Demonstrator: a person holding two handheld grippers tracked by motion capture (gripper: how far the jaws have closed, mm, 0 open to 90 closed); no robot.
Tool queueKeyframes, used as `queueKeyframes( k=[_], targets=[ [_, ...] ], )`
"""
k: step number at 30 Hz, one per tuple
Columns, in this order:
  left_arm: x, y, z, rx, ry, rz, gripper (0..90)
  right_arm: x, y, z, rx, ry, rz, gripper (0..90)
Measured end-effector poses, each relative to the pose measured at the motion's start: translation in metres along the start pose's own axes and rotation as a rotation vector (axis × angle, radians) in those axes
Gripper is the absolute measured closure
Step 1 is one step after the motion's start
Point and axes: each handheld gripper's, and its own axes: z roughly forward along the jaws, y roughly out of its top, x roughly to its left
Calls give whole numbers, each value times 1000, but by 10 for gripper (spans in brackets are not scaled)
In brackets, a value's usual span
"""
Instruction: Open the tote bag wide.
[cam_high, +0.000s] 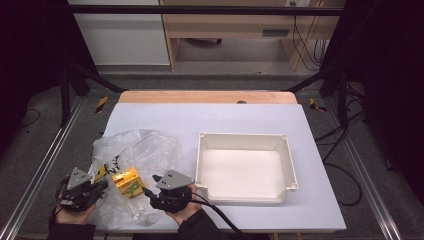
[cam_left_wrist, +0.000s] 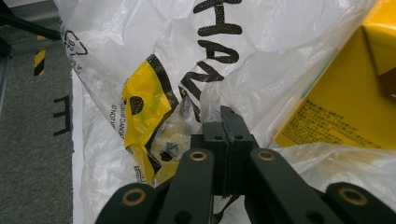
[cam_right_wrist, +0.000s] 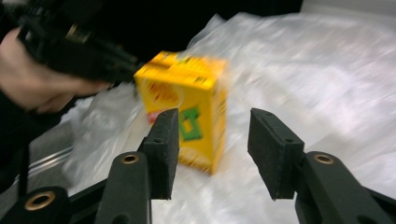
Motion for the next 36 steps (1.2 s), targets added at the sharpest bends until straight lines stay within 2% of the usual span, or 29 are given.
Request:
queueKeyframes(
  k=[4,7,8,10,14,18,19,20,22,23,27,30,31,32,34,36],
  targets=[
    [0,0,0,-4,0,-1,898,-9,9,0,-17,-71,-9,524],
    [0,0,-1,-10,-1,0,898,-12,12,3,-17,-93,-11,521],
    [0,1,-2,-13,-4,-2,898,-16,14,9,-6,-123,-17,517],
    [0,1,-3,-19,-4,-2,898,-18,14,15,13,-149,-21,519],
    [1,2,-5,-39,-4,-4,898,-20,11,28,61,-179,-31,557],
    [3,3,-8,-56,-1,-8,898,-21,7,36,101,-189,-28,619],
    [3,3,-9,-61,-2,-11,898,-21,5,39,129,-194,-30,690],
    [4,3,-10,-64,-1,-16,898,-21,3,42,161,-199,-27,806],
    [4,3,-9,-59,-3,-16,898,-21,1,43,183,-209,-16,891],
    [4,3,-8,-62,-3,-18,898,-21,0,43,180,-213,-9,900],
    [3,5,-2,-32,4,-4,898,-22,-8,47,217,-258,11,900],
    [5,4,9,25,10,13,898,-23,-16,52,254,-280,23,900],
    [5,4,9,25,10,13,898,-23,-16,52,254,-280,23,900],
    [6,3,14,58,13,18,898,-24,-23,56,292,-294,37,900],
    [5,1,21,106,5,19,897,-25,-28,58,309,-295,50,900],
    [5,1,23,122,2,20,897,-25,-32,59,336,-304,47,900]
  ],
)
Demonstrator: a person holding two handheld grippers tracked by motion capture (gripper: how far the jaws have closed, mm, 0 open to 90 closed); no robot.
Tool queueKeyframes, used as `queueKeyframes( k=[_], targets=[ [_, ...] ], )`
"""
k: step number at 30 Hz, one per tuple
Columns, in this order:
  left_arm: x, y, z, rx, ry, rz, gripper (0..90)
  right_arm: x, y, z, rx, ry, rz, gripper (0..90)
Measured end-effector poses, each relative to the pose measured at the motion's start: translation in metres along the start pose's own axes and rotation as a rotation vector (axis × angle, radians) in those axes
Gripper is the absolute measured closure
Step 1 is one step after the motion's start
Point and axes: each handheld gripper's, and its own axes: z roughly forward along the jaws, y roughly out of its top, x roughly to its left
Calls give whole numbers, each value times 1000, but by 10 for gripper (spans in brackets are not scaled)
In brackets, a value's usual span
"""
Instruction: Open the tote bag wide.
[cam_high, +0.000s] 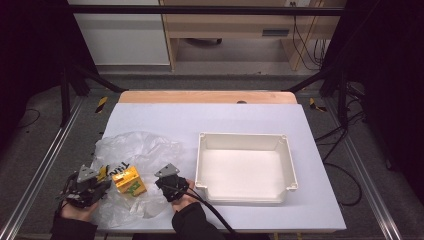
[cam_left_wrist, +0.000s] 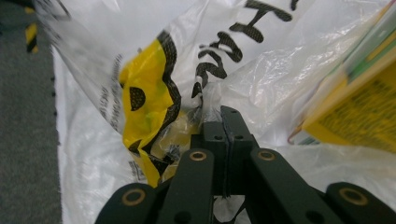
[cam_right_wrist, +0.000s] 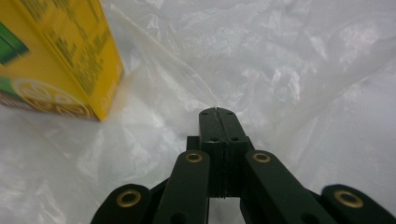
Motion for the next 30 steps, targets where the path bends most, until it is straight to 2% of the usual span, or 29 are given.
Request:
queueKeyframes(
  k=[1,2,5,6,7,8,10,12,14,16,18,20,26,28,30],
  targets=[
    [0,-1,2,24,-5,6,897,2,-2,1,10,-18,-17,900],
    [-1,-1,3,26,-9,2,896,3,-2,0,7,-18,-20,900],
    [-1,-2,2,17,-13,1,895,5,-2,-1,12,6,-23,851],
    [-1,-2,1,17,-16,11,895,6,-2,-2,14,16,-31,793],
    [-1,-2,0,11,-18,10,895,6,-2,-4,1,35,-32,710],
    [-2,-2,-2,-11,-24,7,895,6,0,-11,-57,73,-38,620],
    [-3,-2,-5,-24,-29,9,895,6,2,-21,-118,107,-45,554],
    [-4,-1,-6,-35,-30,10,895,4,6,-32,-175,156,-35,540],
    [-4,-1,-7,-34,-31,18,895,3,10,-42,-203,191,-19,532],
    [-5,-1,-8,-41,-33,14,895,1,14,-55,-248,247,4,532],
    [-5,-1,-9,-47,-34,13,895,3,15,-64,-266,312,18,529],
    [-5,-1,-10,-52,-35,11,895,9,15,-71,-276,349,8,529],
    [-6,-1,-12,-55,-32,17,895,30,11,-78,-265,415,-45,521],
    [-6,-1,-12,-61,-33,10,895,33,10,-76,-254,414,-54,507],
    [-6,-1,-12,-61,-33,10,895,31,10,-73,-249,372,-76,491]
  ],
)
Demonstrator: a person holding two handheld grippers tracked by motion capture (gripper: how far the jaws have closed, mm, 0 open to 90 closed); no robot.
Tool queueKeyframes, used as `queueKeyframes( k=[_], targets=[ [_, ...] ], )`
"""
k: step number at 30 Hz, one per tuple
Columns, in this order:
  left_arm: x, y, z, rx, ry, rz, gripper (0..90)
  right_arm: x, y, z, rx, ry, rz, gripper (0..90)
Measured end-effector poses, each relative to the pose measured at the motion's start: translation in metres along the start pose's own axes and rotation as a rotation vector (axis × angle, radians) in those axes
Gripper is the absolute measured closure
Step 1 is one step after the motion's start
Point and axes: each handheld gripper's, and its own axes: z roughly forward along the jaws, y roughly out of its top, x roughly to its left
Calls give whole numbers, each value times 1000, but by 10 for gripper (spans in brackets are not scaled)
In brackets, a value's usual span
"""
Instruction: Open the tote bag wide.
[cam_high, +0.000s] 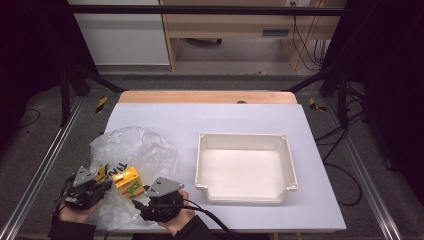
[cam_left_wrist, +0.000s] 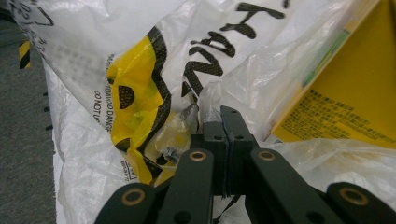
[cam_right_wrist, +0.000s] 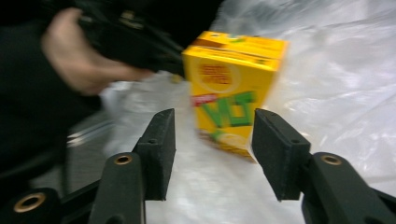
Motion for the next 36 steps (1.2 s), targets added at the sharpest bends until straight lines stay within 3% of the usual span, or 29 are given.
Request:
queueKeyframes(
  k=[1,2,3,6,11,15,23,27,30,31,32,33,34,35,36],
  targets=[
    [0,0,0,2,-1,1,895,-5,0,0,0,-37,-6,510],
    [0,0,0,2,-1,1,895,-5,0,0,0,-37,-6,510],
    [0,0,0,0,-2,-2,895,-16,0,0,-1,-117,-1,569],
    [1,0,0,1,-4,-2,895,-33,-3,2,34,-214,22,691],
    [1,0,0,8,1,0,895,-43,-13,10,76,-282,47,892],
    [3,-1,0,12,4,-5,895,-43,-17,18,103,-323,38,900],
    [3,-1,1,15,3,0,895,-44,-31,42,187,-365,36,900],
    [2,-1,1,15,-1,-2,895,-46,-33,47,201,-388,34,899],
    [2,-1,1,14,-1,-4,895,-46,-34,49,213,-379,36,835],
    [2,-1,0,11,-3,-8,895,-44,-33,48,198,-375,35,749],
    [2,-1,0,11,-3,-8,895,-44,-33,48,198,-375,35,749],
    [2,-1,0,11,-4,-8,895,-40,-28,39,137,-339,42,686],
    [2,-1,0,11,-4,-8,895,-40,-28,39,137,-339,42,686],
    [2,-1,1,12,-3,-7,895,-38,-21,29,82,-307,34,619],
    [2,-1,1,11,-3,-7,895,-37,-17,24,62,-293,31,602]
  ],
)
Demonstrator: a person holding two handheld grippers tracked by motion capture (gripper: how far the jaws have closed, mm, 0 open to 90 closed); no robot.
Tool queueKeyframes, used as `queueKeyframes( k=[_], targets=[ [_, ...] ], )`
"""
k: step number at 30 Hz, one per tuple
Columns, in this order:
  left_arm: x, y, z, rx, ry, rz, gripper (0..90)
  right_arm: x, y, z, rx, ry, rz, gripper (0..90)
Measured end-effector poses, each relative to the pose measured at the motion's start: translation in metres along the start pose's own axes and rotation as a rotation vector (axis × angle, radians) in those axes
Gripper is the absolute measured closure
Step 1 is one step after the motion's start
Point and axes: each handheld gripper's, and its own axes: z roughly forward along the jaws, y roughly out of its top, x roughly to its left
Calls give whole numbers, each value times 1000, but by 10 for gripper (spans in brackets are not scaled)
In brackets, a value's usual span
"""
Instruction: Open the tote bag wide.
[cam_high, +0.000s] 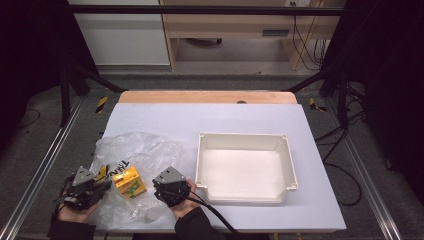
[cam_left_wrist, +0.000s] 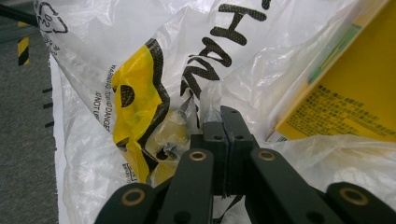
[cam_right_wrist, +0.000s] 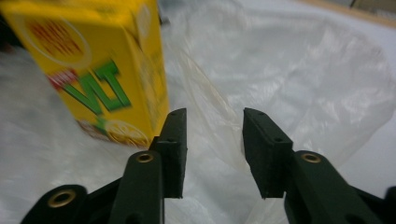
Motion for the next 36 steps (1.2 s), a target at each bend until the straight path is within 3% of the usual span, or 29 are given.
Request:
queueKeyframes(
  k=[2,3,5,8,10,12,14,18,21,24,25,27,36],
  targets=[
    [0,0,0,-1,-1,-2,895,-1,10,-15,-57,13,-18,558],
    [0,0,0,-1,-1,-2,895,-1,10,-15,-57,13,-18,558],
    [0,0,0,-1,-2,-2,895,-4,24,-33,-128,21,-19,498],
    [0,0,0,-2,-4,-4,895,-4,33,-45,-160,48,-9,510],
    [1,0,-1,-4,-2,-2,895,1,37,-52,-168,66,-26,514],
    [1,0,-1,-6,-3,-1,895,6,39,-56,-163,121,-13,520],
    [0,1,-2,-8,-6,-6,895,15,36,-57,-136,192,-9,518],
    [1,1,-2,-18,-3,-8,896,35,23,-50,-84,270,-43,520],
    [2,1,-5,-26,-4,-9,896,47,10,-38,-23,309,-64,617],
    [3,2,-7,-42,-7,-22,895,51,3,-31,21,323,-70,733],
    [5,3,-10,-56,-4,-34,895,53,-5,-21,54,339,-72,853],
    [8,3,-13,-63,5,-48,896,54,-10,-13,79,352,-57,899],
    [18,-2,-8,-6,55,-68,896,62,-22,17,139,355,-66,900]
  ],
)
